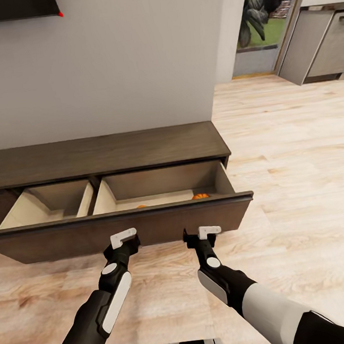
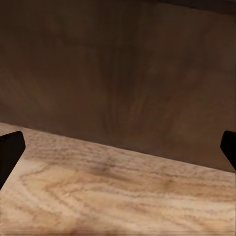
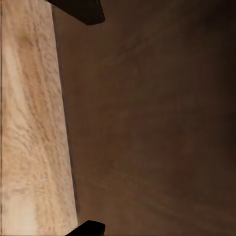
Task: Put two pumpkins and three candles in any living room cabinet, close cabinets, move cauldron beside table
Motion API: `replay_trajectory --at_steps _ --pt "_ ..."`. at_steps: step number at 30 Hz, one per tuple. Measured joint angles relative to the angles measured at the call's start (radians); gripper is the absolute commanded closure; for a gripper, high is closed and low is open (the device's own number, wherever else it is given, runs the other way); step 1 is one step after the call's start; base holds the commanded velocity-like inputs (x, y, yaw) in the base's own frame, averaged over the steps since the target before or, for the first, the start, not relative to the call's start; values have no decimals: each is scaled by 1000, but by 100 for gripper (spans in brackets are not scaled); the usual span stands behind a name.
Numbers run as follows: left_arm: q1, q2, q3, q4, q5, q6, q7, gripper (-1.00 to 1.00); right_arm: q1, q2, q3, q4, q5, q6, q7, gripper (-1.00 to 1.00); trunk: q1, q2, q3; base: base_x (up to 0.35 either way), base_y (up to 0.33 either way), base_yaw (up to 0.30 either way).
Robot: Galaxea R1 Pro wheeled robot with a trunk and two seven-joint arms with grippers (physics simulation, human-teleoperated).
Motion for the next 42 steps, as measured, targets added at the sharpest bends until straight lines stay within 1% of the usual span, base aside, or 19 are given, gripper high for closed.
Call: replay_trajectory --at_steps 4,11,19,42 --pt "0 0 -1 0 0 -1 0 -100 0 1 0 0 0 0 0 -100 2 -1 -15 0 0 0" --pt "0 -1 -1 1 1 0 0 -100 0 1 0 1 0 0 0 -100 2 -1 -16 1 0 0" --pt "0 -3 -3 33 -2 -1 0 -100 0 0 0 0 0 0 0 -100 2 -1 -16 156 0 0" --pt "0 -1 -7 35 -2 0 0 -100 0 1 1 0 0 1 0 -100 2 -1 -16 106 0 0"
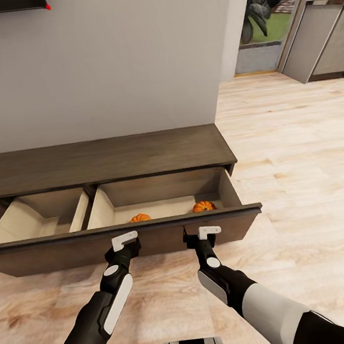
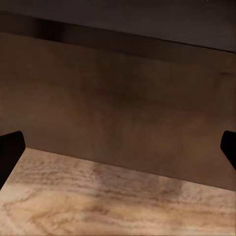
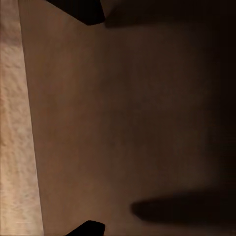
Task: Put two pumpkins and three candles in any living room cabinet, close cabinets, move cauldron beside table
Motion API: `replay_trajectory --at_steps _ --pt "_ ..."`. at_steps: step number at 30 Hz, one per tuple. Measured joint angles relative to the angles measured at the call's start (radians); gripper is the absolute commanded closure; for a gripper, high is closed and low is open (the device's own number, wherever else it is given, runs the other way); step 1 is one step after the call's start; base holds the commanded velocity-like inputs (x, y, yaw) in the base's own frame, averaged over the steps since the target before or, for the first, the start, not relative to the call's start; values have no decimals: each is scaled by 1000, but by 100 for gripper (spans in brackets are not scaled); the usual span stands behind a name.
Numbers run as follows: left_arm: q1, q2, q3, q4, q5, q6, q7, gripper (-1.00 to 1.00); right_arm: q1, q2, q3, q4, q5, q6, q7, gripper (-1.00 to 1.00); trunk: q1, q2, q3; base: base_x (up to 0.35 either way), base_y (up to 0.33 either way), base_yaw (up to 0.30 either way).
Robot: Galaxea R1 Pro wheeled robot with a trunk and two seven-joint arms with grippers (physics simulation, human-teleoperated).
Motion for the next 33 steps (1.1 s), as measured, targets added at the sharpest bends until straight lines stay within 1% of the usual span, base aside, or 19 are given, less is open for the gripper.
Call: replay_trajectory --at_steps 5,8,27,33 --pt "0 1 0 0 1 -1 0 -100 0 0 0 0 -1 0 0 -100 0 0 0 18 0 0" --pt "0 1 0 0 1 -1 0 -100 0 0 1 0 0 0 0 -100 0 0 0 146 0 0" --pt "0 0 0 0 1 -1 0 -100 0 1 2 0 -2 1 1 -100 0 0 0 317 0 0" --pt "0 1 0 0 1 -1 0 -100 0 0 0 0 -1 0 0 -100 0 0 0 177 0 0"
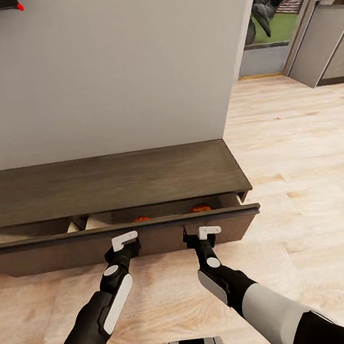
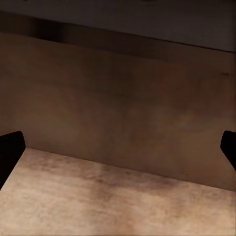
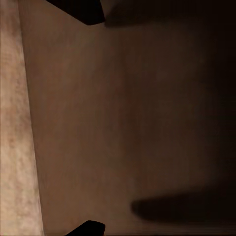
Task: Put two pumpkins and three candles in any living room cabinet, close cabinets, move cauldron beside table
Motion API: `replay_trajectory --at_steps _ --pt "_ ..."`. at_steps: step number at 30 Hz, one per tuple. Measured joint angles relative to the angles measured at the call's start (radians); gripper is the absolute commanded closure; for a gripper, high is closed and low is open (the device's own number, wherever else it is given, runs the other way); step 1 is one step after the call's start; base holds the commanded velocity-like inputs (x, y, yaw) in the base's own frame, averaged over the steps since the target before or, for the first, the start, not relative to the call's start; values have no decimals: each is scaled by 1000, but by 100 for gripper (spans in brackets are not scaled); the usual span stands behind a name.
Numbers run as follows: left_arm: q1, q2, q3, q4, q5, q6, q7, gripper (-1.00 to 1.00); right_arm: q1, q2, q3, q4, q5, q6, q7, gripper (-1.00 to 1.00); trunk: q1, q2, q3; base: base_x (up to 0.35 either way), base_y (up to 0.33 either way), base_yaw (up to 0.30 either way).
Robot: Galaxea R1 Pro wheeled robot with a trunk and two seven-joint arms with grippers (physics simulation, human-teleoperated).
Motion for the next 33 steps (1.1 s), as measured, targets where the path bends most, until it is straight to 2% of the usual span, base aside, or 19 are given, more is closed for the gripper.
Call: replay_trajectory --at_steps 20,33 --pt "0 -1 0 0 0 1 0 -100 0 0 1 0 0 1 1 -100 0 0 0 140 0 0" --pt "0 -2 0 0 0 0 0 -100 0 0 0 0 1 0 0 -100 0 0 0 17 0 0"
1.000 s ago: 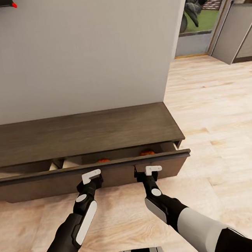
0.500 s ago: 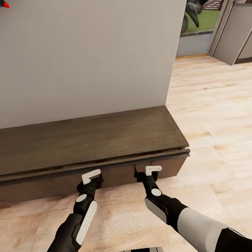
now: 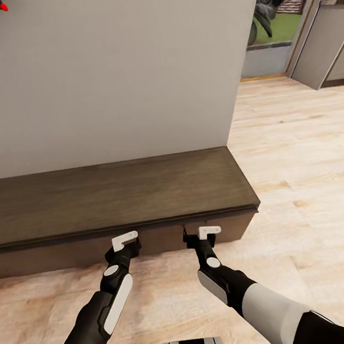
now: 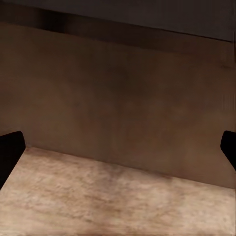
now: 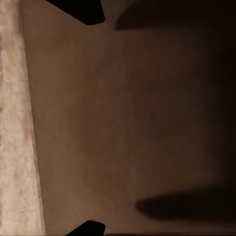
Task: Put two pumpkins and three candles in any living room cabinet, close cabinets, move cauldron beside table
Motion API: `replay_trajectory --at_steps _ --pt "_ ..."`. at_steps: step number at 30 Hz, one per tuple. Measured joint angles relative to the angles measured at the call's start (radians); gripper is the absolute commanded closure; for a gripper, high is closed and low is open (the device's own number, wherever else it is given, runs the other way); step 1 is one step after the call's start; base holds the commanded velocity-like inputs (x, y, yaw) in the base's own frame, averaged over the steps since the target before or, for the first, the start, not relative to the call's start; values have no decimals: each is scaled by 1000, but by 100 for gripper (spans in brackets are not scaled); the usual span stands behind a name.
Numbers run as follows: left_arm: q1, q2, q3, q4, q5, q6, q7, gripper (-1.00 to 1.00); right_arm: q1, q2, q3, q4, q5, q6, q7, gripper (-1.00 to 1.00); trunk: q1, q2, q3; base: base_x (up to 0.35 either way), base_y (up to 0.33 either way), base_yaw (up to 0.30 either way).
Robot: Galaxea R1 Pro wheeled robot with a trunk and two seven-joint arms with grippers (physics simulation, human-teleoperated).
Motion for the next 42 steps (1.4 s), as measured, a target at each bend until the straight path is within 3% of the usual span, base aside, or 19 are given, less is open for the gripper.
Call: replay_trajectory --at_steps 17,21,23,26,29,31,32,33,35,39,42 --pt "0 1 1 -4 0 2 -1 -100 0 -1 -2 -1 -7 9 2 -100 0 0 0 -251 0 0" --pt "0 4 9 -38 6 22 1 -100 0 -1 -5 -8 -8 35 31 -100 0 0 0 -288 0 0" --pt "-1 5 12 -63 7 69 2 -100 0 0 -5 -19 -9 107 39 -100 0 0 0 -307 0 0" --pt "-1 6 21 -107 8 215 2 -100 0 0 -17 -56 -16 305 46 -100 0 0 0 -300 0 0" --pt "-1 5 82 -129 15 345 1 -100 0 -7 -78 -169 -17 528 46 -100 0 0 0 -185 0 0" --pt "1 5 131 -135 31 409 -1 -100 1 -46 -152 -274 -14 671 47 -100 0 0 0 -58 0 0" --pt "4 5 152 -137 55 461 -2 -100 8 -85 -203 -342 -10 776 49 -100 0 0 0 -31 0 0" --pt "6 5 157 -137 65 481 -2 -100 11 -101 -218 -365 -13 808 49 -100 0 0 0 -20 0 0" --pt "14 6 172 -134 111 576 -2 -100 18 -161 -259 -442 -16 907 50 -100 0 0 0 -9 0 0" --pt "44 6 180 -135 140 638 1 -100 30 -221 -275 -485 -51 959 57 -100 0 0 0 -3 0 0" --pt "90 6 183 -135 146 649 3 -100 47 -251 -273 -505 -92 995 63 -100 -2 1 11 0 0 0"
